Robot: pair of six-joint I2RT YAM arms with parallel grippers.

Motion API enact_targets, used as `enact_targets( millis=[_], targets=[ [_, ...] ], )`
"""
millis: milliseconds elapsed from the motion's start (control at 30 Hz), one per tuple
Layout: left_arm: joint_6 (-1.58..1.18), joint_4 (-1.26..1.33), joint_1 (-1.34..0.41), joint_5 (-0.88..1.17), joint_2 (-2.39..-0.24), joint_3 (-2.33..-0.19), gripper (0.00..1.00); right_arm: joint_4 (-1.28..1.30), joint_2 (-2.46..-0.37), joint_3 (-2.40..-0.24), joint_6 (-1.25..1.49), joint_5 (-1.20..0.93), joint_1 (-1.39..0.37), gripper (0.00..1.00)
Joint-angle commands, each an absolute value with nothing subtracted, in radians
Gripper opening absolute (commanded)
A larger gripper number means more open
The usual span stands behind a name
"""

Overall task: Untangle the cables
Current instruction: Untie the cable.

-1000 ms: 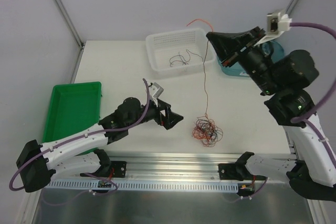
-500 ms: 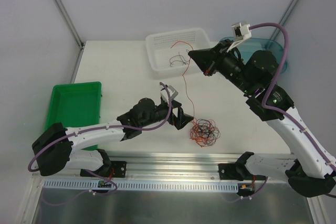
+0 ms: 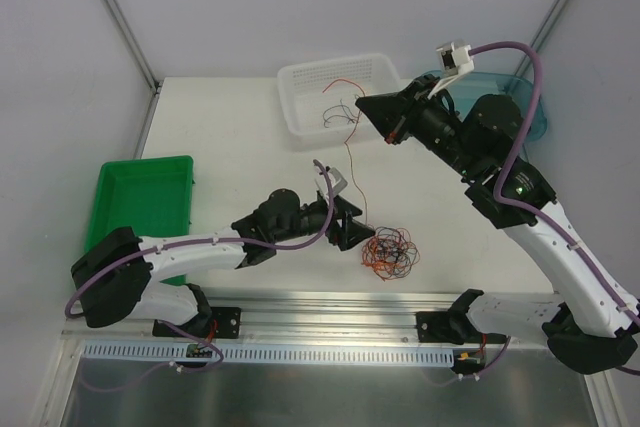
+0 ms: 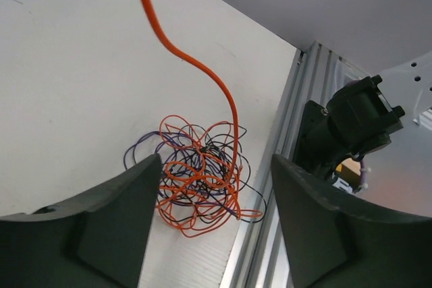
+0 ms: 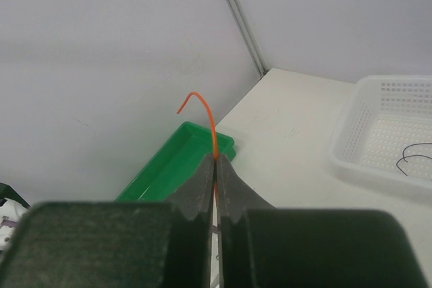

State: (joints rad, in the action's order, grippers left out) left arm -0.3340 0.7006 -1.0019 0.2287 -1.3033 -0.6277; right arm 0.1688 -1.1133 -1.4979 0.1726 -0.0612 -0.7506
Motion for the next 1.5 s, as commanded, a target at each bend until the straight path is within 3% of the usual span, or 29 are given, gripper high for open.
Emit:
enact_targets(
  millis=[0,33,67,200,300,367,433,467,733,933,1167,1467],
  targets=[
    [-0.357,0.775,-1.012,0.273,-1.336,-0.653,0.60,0.117,-1.108,-1.503,0.187,-0.071,-0.753,0.01],
    [-0.362,0.775,-1.012,0.273,-1.342,-0.658,0.54,0.120,-1.106,-1.499,0.186,-0.064,-0.755,0.01],
    [-0.364,0.775,-1.012,0.273,-1.344,-0.661,0.34,0.127,-1.104,-1.494,0.183,-0.064,-0.753,0.01],
    [-0.368,0.773,-1.014,0.244,-1.327,-0.678,0.00,0.167,-1.071,-1.433,0.186,-0.043,-0.753,0.01],
    [-0.400,0.759,-1.014,0.189,-1.287,-0.675,0.00,0.240,-1.035,-1.368,0.184,-0.012,-0.755,0.03],
    [-0.426,0.717,-1.014,0.118,-1.234,-0.673,0.00,0.349,-1.008,-1.333,0.179,0.050,-0.755,0.30],
    [-0.472,0.649,-1.014,0.022,-1.177,-0.687,0.00,0.409,-0.980,-1.296,0.176,0.092,-0.753,0.48],
    [-0.489,0.570,-1.014,0.006,-1.157,-0.712,0.00,0.457,-0.948,-1.245,0.178,0.103,-0.753,0.50],
    [-0.612,0.272,-1.014,-0.169,-1.065,-0.810,0.00,0.496,-0.781,-0.947,0.290,0.034,-0.781,0.50],
    [-0.643,0.242,-1.015,-0.163,-1.077,-0.819,0.00,0.267,-0.681,-0.751,0.379,0.037,-0.860,0.42],
    [-0.643,0.192,-1.028,-0.186,-1.083,-0.859,0.00,-0.067,-0.745,-0.627,0.449,0.124,-0.997,0.41],
    [-0.624,0.143,-1.049,-0.222,-1.072,-0.888,0.00,-0.198,-0.871,-0.581,0.469,0.319,-1.098,0.41]
  ],
)
